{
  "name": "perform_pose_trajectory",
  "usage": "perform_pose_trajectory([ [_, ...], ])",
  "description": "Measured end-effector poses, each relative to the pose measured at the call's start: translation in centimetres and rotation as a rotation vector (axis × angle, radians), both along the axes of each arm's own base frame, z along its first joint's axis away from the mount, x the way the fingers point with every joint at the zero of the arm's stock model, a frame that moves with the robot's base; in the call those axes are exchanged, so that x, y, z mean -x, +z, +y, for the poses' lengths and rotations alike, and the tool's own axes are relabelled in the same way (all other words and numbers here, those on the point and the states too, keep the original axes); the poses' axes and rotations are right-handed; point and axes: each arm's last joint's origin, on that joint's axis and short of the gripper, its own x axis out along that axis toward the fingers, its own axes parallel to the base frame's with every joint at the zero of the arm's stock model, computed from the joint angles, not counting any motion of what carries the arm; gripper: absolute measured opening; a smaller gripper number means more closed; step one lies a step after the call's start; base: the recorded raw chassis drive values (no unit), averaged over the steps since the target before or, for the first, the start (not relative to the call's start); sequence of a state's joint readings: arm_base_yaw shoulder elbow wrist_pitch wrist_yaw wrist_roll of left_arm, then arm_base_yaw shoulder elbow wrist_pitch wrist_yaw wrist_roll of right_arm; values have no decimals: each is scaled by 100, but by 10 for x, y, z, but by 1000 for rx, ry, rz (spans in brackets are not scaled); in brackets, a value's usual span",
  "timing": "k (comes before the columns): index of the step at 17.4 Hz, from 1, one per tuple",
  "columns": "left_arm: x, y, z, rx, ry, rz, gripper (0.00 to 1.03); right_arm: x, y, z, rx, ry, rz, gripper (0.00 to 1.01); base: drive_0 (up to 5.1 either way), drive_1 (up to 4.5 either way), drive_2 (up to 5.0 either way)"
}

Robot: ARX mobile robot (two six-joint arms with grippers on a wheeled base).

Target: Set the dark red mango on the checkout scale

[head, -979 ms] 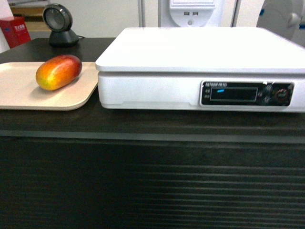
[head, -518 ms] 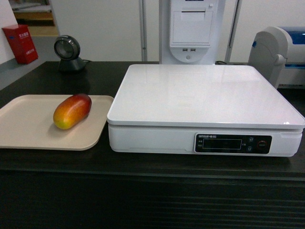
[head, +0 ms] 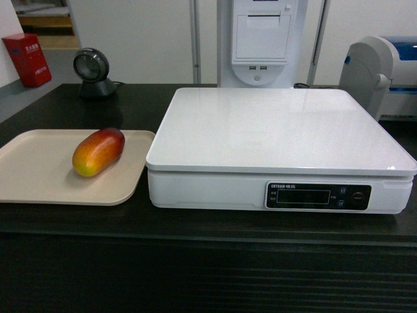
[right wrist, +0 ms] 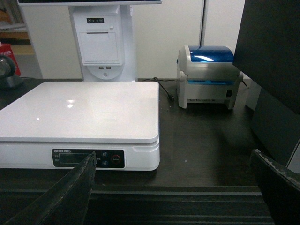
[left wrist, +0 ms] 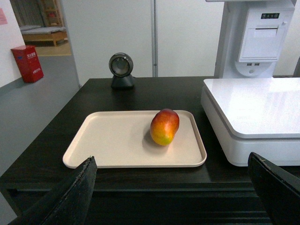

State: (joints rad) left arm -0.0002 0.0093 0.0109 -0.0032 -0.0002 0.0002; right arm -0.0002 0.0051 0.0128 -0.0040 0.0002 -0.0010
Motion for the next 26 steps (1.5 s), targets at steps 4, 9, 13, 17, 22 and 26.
perform_pose_trajectory([
  [4,0,0,0,0,0,0,98,0,0,0,0,0,0,98,0,0,0],
  [9,0,0,0,0,0,0,98,0,0,0,0,0,0,98,0,0,0],
  [13,0,0,0,0,0,0,98,0,0,0,0,0,0,98,0,0,0],
  [17,-6,14,-17,3,176,225,98,0,0,0,0,0,1,98,0,0,0],
  [22,-36,27,-23,14,128,191,98,0,0,0,0,0,0,98,0,0,0],
  [26,-71,40,-27,25,72,184,98,0,0,0,0,0,0,98,0,0,0],
])
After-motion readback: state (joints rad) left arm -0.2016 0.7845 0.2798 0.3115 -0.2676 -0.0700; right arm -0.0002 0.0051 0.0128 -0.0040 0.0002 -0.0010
